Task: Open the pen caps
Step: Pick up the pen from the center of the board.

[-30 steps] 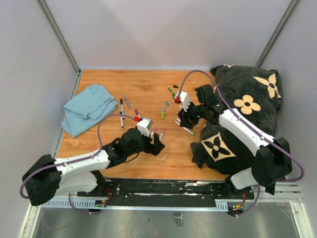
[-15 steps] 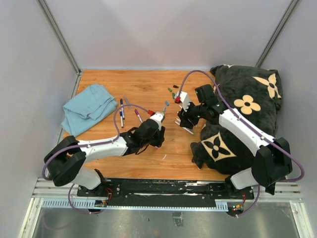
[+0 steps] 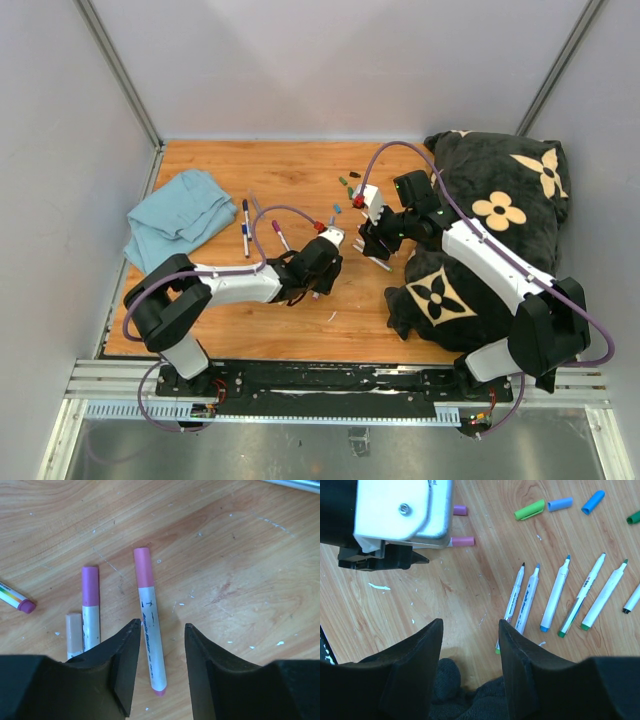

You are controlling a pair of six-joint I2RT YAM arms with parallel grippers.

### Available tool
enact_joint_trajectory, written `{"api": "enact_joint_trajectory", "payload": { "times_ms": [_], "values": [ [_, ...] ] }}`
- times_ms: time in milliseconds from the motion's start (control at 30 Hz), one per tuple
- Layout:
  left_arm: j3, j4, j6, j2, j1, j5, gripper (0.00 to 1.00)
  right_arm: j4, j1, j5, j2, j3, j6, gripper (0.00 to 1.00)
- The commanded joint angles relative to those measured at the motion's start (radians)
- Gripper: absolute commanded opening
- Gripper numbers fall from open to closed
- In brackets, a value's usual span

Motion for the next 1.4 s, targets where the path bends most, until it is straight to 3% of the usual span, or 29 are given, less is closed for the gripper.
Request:
{"api": "enact_joint_trajectory", "payload": {
  "times_ms": [0,533,933,1367],
  "values": [
    [0.033,-0.012,0.014,0.028,-0.008,-0.041,0.44,-0.021,-0.031,-0.024,-0.024,-0.007,-0.019,0.50],
    [0.035,-0.034,0.011,0.066,-0.007,-0.023,0.35,-0.022,-0.032,-0.033,-0.028,-0.007,-0.017,0.50],
    [0.032,-0.045,-0.001,0.090,-0.005,-0.013,0.40,-0.022,-0.033,-0.044,-0.032,-0.007,-0.014,0.50],
    [0.025,-0.040,-0.002,0.082,-0.002,0.005,0.14,-0.021,-0.034,-0.055,-0.032,-0.008,-0.010,0.50]
  ]
}}
